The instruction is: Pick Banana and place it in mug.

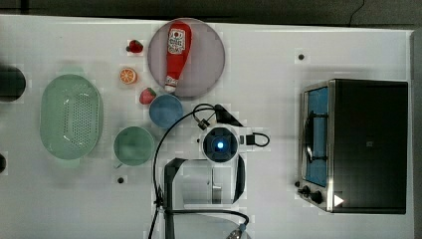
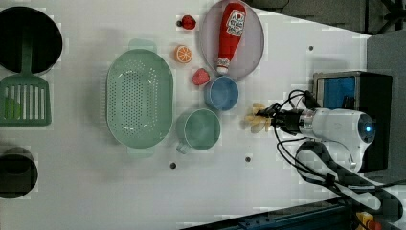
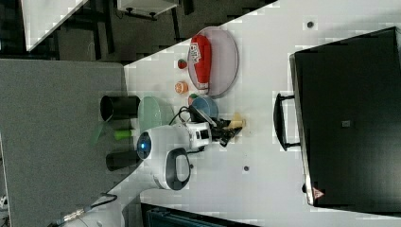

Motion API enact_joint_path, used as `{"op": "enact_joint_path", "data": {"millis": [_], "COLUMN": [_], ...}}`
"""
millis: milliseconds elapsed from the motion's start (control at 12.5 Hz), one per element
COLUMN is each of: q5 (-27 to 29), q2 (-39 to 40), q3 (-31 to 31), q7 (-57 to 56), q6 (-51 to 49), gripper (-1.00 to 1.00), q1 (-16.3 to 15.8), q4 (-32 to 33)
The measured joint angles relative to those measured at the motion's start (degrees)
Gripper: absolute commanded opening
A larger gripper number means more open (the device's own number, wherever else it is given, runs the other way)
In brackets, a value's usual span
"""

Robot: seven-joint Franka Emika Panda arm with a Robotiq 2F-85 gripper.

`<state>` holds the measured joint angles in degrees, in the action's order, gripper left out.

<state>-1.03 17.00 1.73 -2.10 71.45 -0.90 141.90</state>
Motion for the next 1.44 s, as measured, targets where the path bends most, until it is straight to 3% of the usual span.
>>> {"op": "enact_joint_path", "data": {"millis": [160, 480, 640, 880, 1200, 1440], "q5": [1.39, 0.31, -0.52, 0.18, 1.74, 1.47], "q2": [-2.25, -19.36, -25.35, -32.8, -34.86, -33.81], "q3": [0.59, 0.74, 0.69, -0.16, -3.5, -11.2], "q7": [-0.01, 0.26, 0.26, 0.2, 1.74, 9.39], "q6": [-5.76, -25.18, -38.13, -48.48, -53.04, -53.9], "gripper": [-0.32, -0.32, -0.32, -0.32, -0.32, -0.32], "q1": [-0.23, 1.33, 1.4, 1.72, 1.46, 1.74], "q4": [-0.9, -0.9, -7.61, -15.44, -20.81, -20.7]}}
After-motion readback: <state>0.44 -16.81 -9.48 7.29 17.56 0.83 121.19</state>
